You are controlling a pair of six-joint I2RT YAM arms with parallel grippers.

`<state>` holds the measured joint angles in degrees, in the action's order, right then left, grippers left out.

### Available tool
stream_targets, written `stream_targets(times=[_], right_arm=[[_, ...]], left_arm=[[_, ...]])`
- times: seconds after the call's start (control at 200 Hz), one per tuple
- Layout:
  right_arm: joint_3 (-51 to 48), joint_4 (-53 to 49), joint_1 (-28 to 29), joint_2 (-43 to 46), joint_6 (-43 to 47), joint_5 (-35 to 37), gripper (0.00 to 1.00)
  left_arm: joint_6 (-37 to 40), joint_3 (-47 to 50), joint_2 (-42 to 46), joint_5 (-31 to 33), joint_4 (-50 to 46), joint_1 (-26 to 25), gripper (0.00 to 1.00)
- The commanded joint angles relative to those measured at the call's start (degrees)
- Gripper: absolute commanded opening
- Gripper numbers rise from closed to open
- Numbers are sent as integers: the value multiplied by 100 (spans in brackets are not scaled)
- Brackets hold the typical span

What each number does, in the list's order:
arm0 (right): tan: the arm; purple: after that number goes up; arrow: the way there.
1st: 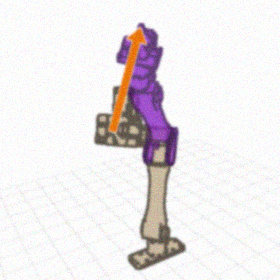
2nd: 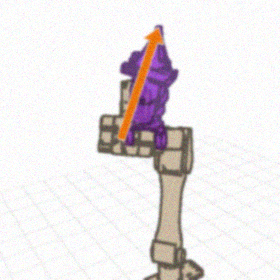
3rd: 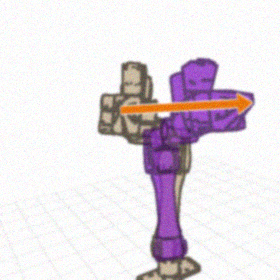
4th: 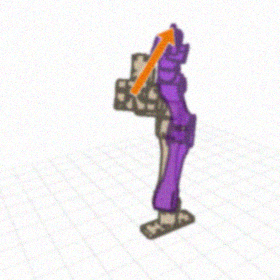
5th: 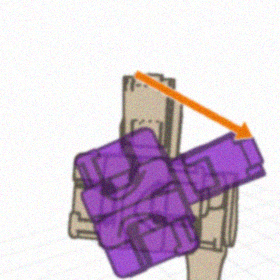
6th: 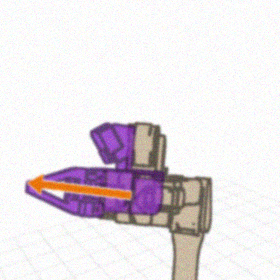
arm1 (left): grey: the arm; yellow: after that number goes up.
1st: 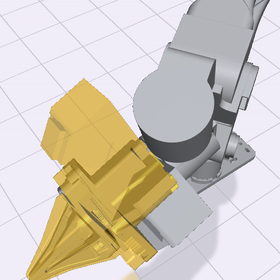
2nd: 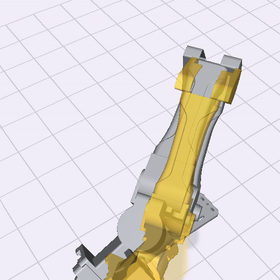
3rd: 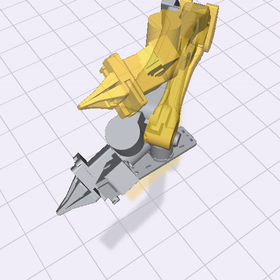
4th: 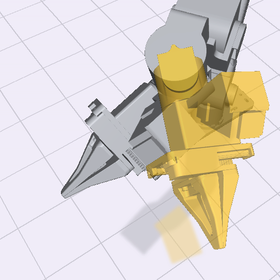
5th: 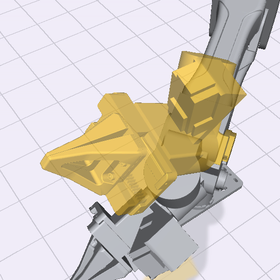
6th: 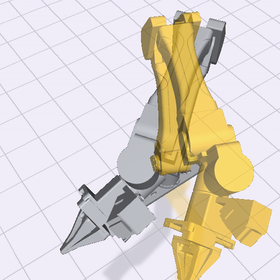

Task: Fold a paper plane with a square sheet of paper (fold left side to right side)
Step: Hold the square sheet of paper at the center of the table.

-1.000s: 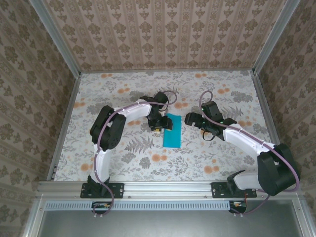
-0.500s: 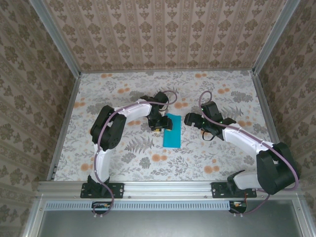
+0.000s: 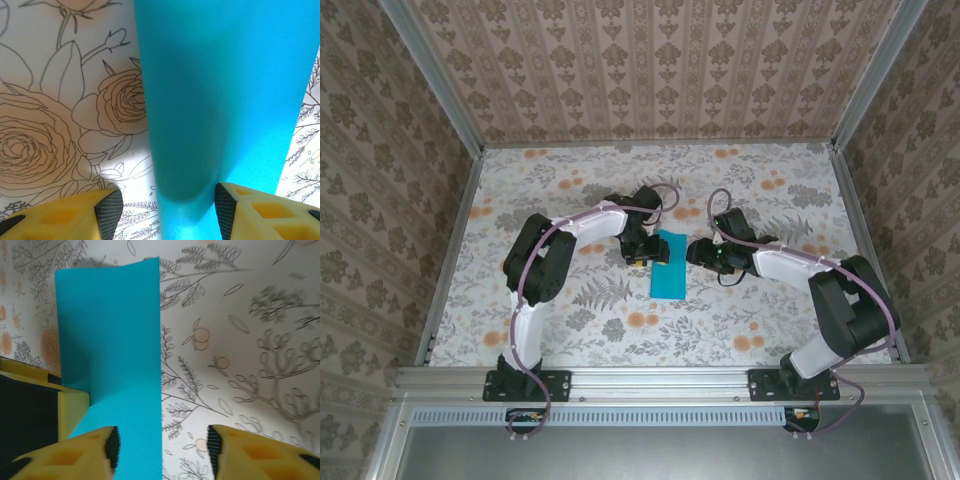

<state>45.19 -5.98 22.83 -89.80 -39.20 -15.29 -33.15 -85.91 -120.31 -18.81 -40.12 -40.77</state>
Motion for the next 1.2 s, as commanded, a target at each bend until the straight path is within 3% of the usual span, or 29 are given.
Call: stream_targets(times=[0.0, 0.295, 0.64, 1.195], right_arm=[[266, 211, 115, -216, -69, -321, 42], [280, 113, 145, -331, -147, -127, 36], [483, 229, 300, -700, -210, -369, 16], [778, -162, 405, -1249, -145, -283, 14]], left_arm=[[162, 319, -783, -79, 514, -273, 58], [149, 313, -792, -75, 519, -282, 58], [144, 313, -783, -70, 505, -282, 58], [148, 297, -784, -64, 488, -282, 58]])
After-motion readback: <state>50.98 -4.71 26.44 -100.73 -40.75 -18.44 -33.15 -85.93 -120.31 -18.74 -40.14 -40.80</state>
